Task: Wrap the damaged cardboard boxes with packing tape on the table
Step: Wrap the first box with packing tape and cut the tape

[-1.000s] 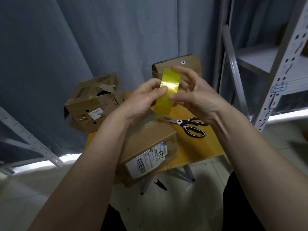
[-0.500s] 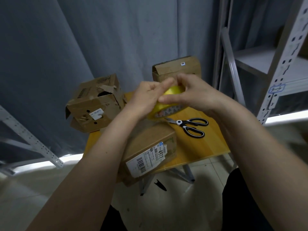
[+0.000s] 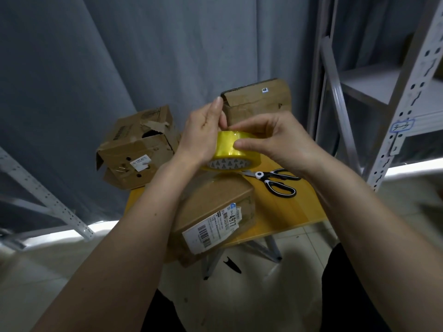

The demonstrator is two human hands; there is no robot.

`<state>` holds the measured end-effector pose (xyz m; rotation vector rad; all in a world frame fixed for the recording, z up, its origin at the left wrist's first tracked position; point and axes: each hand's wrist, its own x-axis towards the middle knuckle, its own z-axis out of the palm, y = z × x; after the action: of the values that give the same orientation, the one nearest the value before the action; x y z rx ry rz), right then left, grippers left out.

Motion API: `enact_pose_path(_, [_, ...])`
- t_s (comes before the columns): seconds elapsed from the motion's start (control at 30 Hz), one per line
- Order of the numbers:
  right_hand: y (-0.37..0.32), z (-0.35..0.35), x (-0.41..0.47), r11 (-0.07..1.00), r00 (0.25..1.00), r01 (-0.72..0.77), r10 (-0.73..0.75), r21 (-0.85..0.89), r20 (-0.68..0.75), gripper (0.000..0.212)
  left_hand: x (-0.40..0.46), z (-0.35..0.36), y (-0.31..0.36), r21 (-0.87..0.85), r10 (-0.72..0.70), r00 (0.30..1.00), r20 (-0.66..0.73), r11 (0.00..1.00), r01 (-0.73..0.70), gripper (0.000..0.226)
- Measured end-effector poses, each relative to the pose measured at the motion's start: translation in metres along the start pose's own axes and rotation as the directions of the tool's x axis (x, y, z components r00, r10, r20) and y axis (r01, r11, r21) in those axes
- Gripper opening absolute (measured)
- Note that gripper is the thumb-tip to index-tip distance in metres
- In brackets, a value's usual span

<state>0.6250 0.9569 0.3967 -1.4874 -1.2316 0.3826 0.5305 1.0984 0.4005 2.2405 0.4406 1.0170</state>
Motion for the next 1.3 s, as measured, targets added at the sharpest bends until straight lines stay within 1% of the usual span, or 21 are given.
enact_pose_path(0.1, [-0.001, 0.002, 0.000, 1.000, 0.999, 0.017, -0.018, -0.019, -0.043, 0.024, 0.001, -0.001, 0.000, 0.026, -0.007, 1.000, 0.001, 1.000, 0.007, 0.047])
enact_pose_path(0.23, [-0.004, 0.005, 0.002, 0.995, 0.992, 0.041, -0.050, -0.086, -0.112, 0.013, 0.001, -0.001, 0.000, 0.039, 0.023, 1.000, -0.007, 0.999, -0.023, 0.045])
enact_pose_path(0.5, [-0.008, 0.004, 0.004, 0.987, 0.987, 0.050, -0.072, -0.155, -0.141, 0.004, 0.000, -0.003, 0.000, 0.024, 0.038, 0.999, 0.017, 0.999, -0.039, 0.042])
enact_pose_path(0.63, [-0.008, 0.004, 0.003, 0.968, 0.985, 0.095, -0.126, -0.234, -0.118, 0.003, 0.001, -0.004, 0.001, -0.015, 0.012, 0.999, 0.034, 1.000, -0.012, 0.040])
enact_pose_path(0.8, [-0.010, 0.000, 0.003, 0.934, 0.993, 0.114, -0.120, -0.337, 0.001, 0.004, 0.002, -0.004, 0.006, -0.047, 0.016, 0.997, 0.072, 0.999, -0.013, 0.037])
enact_pose_path(0.87, [-0.013, -0.003, 0.002, 0.929, 0.990, 0.138, -0.140, -0.343, 0.018, 0.005, 0.004, -0.004, 0.009, -0.103, -0.019, 0.996, 0.089, 0.994, 0.028, 0.036])
enact_pose_path(0.9, [-0.014, -0.004, 0.001, 0.940, 0.988, 0.150, -0.153, -0.308, 0.014, 0.007, 0.005, -0.004, 0.011, -0.151, -0.057, 0.994, 0.090, 0.986, 0.070, 0.036])
enact_pose_path(0.97, [-0.019, -0.008, -0.001, 0.977, 0.986, 0.160, -0.163, -0.140, -0.014, 0.012, 0.011, -0.004, 0.017, -0.269, -0.160, 0.979, 0.127, 0.944, 0.189, 0.035])
enact_pose_path(1.03, [-0.023, -0.012, -0.004, 0.987, 0.986, 0.163, -0.162, 0.013, -0.036, 0.014, 0.016, -0.002, 0.020, -0.374, -0.242, 0.933, 0.265, 0.866, 0.331, 0.030])
enact_pose_path(1.1, [-0.025, -0.014, -0.007, 0.984, 0.983, 0.181, -0.180, 0.004, -0.044, 0.013, 0.016, 0.004, 0.021, -0.434, -0.269, 0.878, 0.396, 0.788, 0.437, 0.026])
enact_pose_path(1.17, [-0.025, -0.015, -0.009, 0.976, 0.976, 0.202, -0.207, -0.083, -0.063, 0.010, 0.012, 0.013, 0.020, -0.494, -0.269, 0.848, 0.456, 0.716, 0.493, 0.036])
enact_pose_path(1.23, [-0.026, -0.018, -0.009, 0.969, 0.969, 0.209, -0.223, -0.132, -0.103, 0.005, 0.009, 0.024, 0.021, -0.567, -0.258, 0.814, 0.521, 0.608, 0.556, 0.047])
enact_pose_path(1.3, [-0.025, -0.023, -0.010, 0.976, 0.965, 0.208, -0.216, -0.064, -0.151, 0.007, 0.006, 0.036, 0.022, -0.599, -0.240, 0.774, 0.586, 0.515, 0.613, 0.052])
